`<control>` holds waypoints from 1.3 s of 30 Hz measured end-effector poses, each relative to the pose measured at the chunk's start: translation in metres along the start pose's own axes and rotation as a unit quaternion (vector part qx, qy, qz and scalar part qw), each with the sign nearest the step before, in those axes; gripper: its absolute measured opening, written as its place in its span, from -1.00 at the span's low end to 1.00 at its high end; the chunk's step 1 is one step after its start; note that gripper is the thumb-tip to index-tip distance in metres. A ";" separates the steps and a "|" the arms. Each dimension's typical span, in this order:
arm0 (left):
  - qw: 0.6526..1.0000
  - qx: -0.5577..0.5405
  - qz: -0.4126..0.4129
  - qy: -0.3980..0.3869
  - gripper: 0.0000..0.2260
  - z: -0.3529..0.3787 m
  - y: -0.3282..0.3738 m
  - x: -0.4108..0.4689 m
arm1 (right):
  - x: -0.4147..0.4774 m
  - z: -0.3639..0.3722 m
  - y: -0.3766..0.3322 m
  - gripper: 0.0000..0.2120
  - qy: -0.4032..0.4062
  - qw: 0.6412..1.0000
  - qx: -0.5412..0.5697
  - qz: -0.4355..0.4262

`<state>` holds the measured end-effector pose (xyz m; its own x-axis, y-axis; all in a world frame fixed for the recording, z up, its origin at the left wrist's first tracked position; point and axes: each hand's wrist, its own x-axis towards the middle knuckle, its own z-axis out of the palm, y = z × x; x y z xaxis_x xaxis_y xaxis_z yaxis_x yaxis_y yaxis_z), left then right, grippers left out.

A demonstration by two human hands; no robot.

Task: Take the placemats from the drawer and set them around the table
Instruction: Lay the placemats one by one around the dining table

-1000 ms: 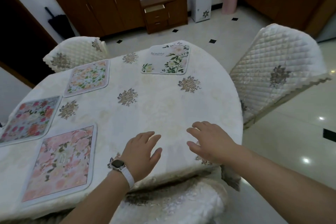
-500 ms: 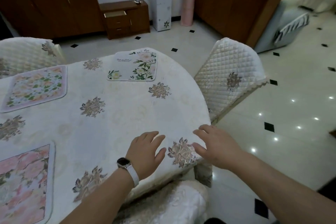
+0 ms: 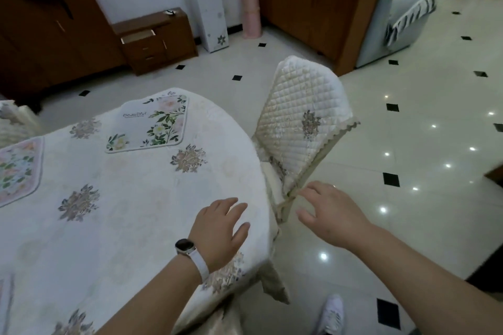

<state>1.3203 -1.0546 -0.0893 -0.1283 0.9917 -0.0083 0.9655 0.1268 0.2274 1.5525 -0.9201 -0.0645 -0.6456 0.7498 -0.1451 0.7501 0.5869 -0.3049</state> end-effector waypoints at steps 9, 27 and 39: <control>0.998 0.001 0.052 0.035 -0.65 0.002 0.150 0.148 | 0.023 -0.069 0.177 -0.50 0.017 1.000 -0.011 0.024; 0.991 -0.025 0.129 -0.005 -0.60 0.052 0.276 0.366 | 0.088 -0.135 0.368 -0.53 0.034 0.994 -0.023 0.104; 0.990 -0.056 0.130 -0.009 -0.61 0.059 0.296 0.612 | 0.256 -0.213 0.502 -0.52 0.008 0.990 -0.050 0.130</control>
<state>1.5411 -0.4093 -0.0848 0.1269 0.9907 0.0483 0.9337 -0.1358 0.3313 1.7943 -0.3685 -0.0542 -0.4275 0.8833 -0.1921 0.9014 0.4003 -0.1653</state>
